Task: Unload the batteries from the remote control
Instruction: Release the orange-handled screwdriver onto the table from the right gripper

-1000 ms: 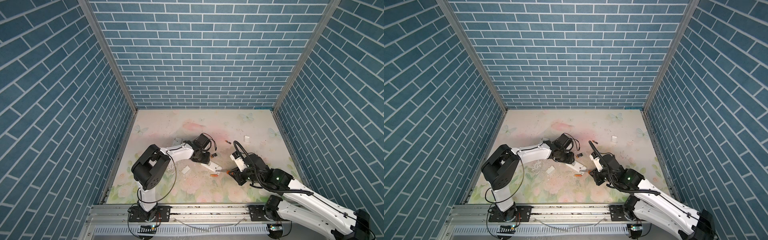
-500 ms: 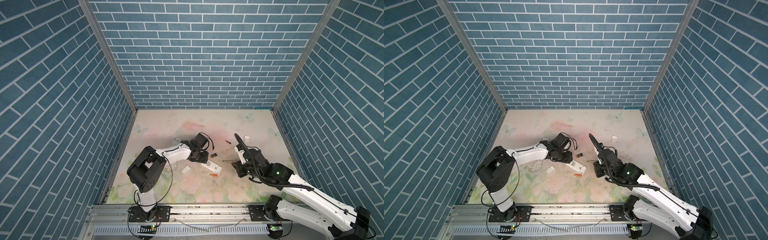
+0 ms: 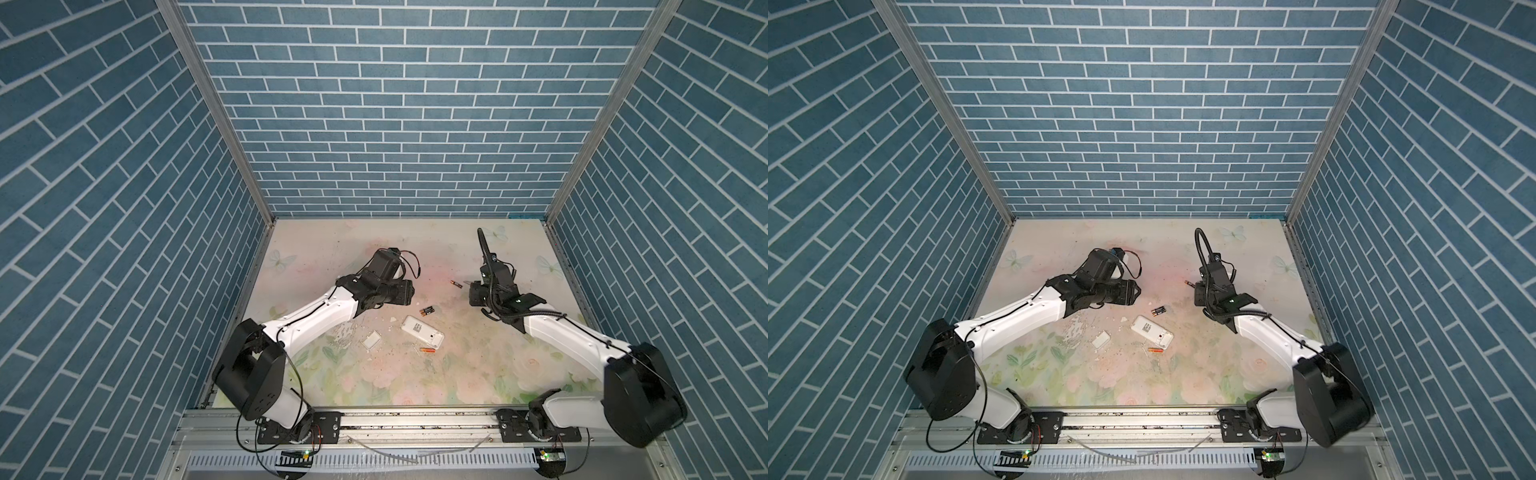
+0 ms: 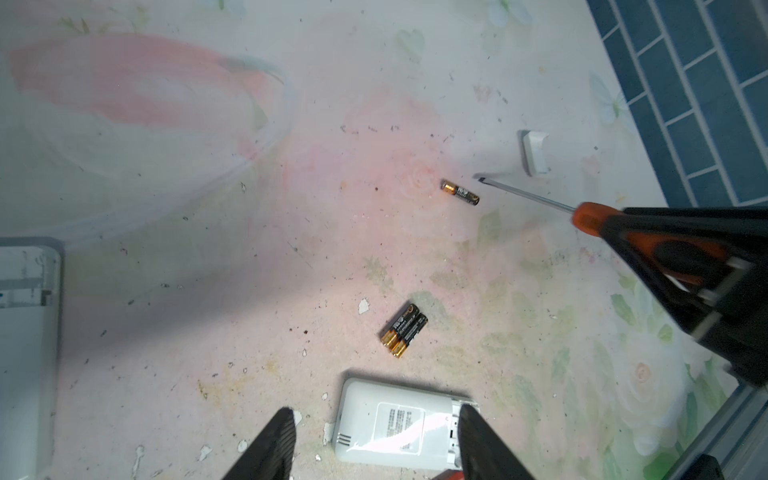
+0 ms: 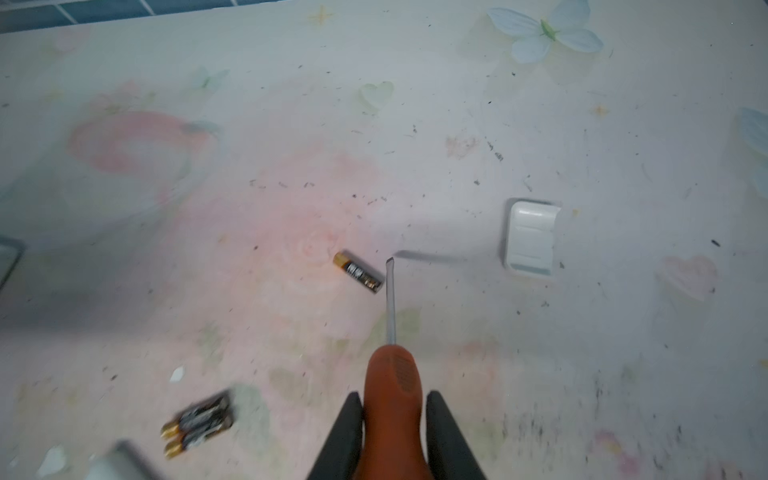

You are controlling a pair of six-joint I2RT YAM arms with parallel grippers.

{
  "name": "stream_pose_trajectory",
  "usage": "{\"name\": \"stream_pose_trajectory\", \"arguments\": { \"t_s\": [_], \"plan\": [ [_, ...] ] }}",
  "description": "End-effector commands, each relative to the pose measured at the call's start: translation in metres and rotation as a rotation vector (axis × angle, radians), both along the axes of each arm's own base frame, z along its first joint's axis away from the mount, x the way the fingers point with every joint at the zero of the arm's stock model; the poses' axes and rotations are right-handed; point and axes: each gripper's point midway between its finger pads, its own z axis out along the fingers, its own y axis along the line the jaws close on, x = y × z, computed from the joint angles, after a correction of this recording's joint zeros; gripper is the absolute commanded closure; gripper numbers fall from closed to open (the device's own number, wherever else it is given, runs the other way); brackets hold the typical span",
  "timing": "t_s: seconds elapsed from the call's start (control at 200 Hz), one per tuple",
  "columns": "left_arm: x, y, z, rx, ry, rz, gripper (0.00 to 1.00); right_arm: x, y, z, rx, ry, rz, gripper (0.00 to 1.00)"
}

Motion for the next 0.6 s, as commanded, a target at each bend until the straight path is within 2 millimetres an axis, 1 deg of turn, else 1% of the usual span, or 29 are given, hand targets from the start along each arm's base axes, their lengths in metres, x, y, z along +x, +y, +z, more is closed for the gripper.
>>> {"name": "stream_pose_trajectory", "arguments": {
  "t_s": [0.0, 0.095, 0.22, 0.28, 0.365, 0.4, 0.475, 0.595],
  "plan": [
    [0.001, 0.014, 0.002, 0.009, -0.03, 0.024, 0.36, 0.045, 0.014, 0.022, 0.032, -0.138, 0.002, 1.0],
    [0.0, 0.022, 0.007, 0.006, -0.044, 0.041, 0.35, 0.048, 0.017, -0.001, 0.036, -0.095, -0.001, 1.0],
    [-0.001, 0.034, 0.012, 0.005, -0.061, 0.064, 0.34, 0.038, 0.016, -0.02, 0.061, -0.051, -0.016, 1.0],
    [-0.001, 0.039, 0.013, 0.011, -0.067, 0.076, 0.34, 0.03, 0.014, -0.026, 0.079, -0.028, -0.023, 0.91],
    [0.0, 0.043, 0.014, 0.012, -0.073, 0.084, 0.34, 0.018, 0.011, -0.03, 0.103, -0.004, -0.031, 0.69],
    [0.0, 0.044, 0.013, 0.013, -0.072, 0.089, 0.34, 0.013, 0.009, -0.032, 0.108, 0.005, -0.039, 0.63],
    [-0.001, 0.046, 0.013, 0.013, -0.074, 0.092, 0.34, 0.005, 0.005, -0.031, 0.123, 0.008, -0.046, 0.57],
    [-0.001, 0.05, 0.009, 0.015, -0.074, 0.102, 0.34, -0.002, 0.0, -0.03, 0.124, 0.011, -0.06, 0.54]
  ]
}}
